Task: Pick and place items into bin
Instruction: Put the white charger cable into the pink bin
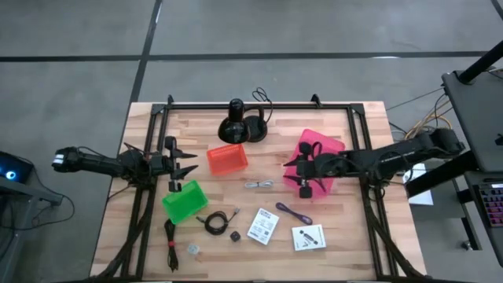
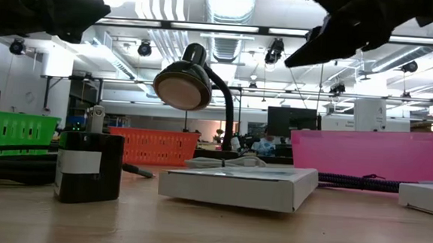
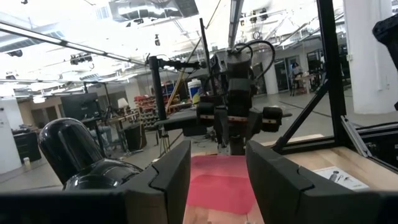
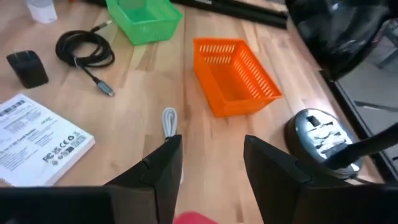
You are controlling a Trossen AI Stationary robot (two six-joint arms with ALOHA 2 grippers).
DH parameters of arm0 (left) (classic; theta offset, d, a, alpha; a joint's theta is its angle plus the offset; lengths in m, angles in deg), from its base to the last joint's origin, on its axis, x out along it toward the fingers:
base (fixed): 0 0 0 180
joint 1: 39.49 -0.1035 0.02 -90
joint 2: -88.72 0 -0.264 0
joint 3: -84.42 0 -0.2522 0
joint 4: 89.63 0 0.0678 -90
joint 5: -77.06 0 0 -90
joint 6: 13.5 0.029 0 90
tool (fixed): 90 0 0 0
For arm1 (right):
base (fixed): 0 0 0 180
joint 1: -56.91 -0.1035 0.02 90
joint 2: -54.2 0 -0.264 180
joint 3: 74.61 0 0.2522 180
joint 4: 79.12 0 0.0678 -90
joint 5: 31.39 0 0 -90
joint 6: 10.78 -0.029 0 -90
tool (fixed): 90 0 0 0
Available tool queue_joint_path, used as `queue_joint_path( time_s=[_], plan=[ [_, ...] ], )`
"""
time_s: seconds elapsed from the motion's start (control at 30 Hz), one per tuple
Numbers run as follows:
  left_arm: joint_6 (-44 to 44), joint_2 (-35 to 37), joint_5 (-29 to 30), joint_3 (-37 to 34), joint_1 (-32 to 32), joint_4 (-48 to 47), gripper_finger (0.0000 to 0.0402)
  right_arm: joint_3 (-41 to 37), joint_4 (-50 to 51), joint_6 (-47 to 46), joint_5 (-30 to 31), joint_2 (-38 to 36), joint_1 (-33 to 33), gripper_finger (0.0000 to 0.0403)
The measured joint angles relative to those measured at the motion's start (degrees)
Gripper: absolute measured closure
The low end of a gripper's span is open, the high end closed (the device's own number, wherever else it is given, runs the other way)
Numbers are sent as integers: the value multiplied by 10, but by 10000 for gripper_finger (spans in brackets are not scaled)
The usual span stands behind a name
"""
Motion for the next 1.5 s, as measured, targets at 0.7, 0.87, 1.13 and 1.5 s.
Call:
queue_joint_path(
  time_s=[0.7,0.87,1.13,1.5],
  plan=[
    [0,-8,2,0,0,0,262,137,54,-66,-56,198,4,228],
    [0,-9,2,0,0,0,262,171,84,-80,-86,243,19,218],
    [0,-8,2,0,0,0,262,235,177,-94,-87,318,52,204],
    [0,-9,2,0,0,0,262,298,252,-71,-137,384,61,204]
  ],
)
